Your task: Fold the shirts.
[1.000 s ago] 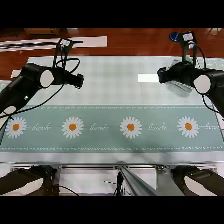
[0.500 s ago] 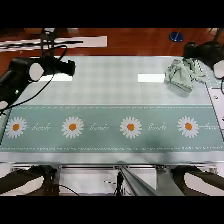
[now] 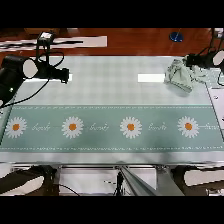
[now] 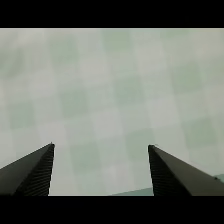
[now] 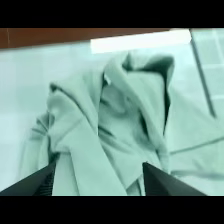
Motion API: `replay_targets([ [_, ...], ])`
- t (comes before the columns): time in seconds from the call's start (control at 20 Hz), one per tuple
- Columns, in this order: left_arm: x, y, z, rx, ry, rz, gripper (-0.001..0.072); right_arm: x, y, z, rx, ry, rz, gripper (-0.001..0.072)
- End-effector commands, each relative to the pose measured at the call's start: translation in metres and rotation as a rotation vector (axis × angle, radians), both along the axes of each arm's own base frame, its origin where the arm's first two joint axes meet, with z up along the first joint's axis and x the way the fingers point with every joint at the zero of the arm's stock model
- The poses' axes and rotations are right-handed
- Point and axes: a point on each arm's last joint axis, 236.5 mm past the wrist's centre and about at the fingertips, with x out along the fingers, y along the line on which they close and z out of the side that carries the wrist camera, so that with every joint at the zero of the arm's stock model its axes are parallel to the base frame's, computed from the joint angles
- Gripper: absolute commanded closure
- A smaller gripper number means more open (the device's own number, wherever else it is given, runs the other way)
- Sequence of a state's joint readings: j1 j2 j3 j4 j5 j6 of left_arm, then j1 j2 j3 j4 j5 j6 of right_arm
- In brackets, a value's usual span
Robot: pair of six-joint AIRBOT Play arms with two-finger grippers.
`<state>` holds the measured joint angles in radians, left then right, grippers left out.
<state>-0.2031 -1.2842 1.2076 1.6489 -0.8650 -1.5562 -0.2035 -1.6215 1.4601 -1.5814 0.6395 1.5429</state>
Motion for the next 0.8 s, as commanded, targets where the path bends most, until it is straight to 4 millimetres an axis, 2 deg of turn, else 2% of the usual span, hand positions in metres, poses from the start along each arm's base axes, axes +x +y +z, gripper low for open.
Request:
replay_targets([
  [0.0,-0.008,0.003,-0.006,0.009,0.043,0.007,-0.0013,-0.011,0.006,-0.046,0.026,0.140,0.043,0.0100],
  [0.35,-0.008,0.003,-0.006,0.009,0.044,0.007,-0.0012,-0.013,0.011,-0.084,0.024,0.214,0.081,0.0103],
  [0.55,-0.008,0.003,-0.006,0.009,0.044,0.006,-0.0012,-0.005,0.009,-0.105,0.026,0.207,0.074,0.0128],
  [0.6,-0.008,0.003,-0.006,0.009,0.044,0.006,-0.0012,-0.005,0.009,-0.109,0.029,0.210,0.071,0.0198],
  [0.65,-0.008,0.003,-0.006,0.009,0.044,0.006,-0.0012,-0.005,0.007,-0.109,0.014,0.213,0.077,0.0471],
  [0.7,-0.008,0.003,-0.006,0.009,0.044,0.006,-0.0011,-0.007,0.006,-0.104,0.009,0.213,0.076,0.0682],
  [0.75,-0.008,0.003,-0.006,0.009,0.042,0.006,0.0004,-0.007,0.005,-0.095,-0.002,0.203,0.078,0.0690],
])
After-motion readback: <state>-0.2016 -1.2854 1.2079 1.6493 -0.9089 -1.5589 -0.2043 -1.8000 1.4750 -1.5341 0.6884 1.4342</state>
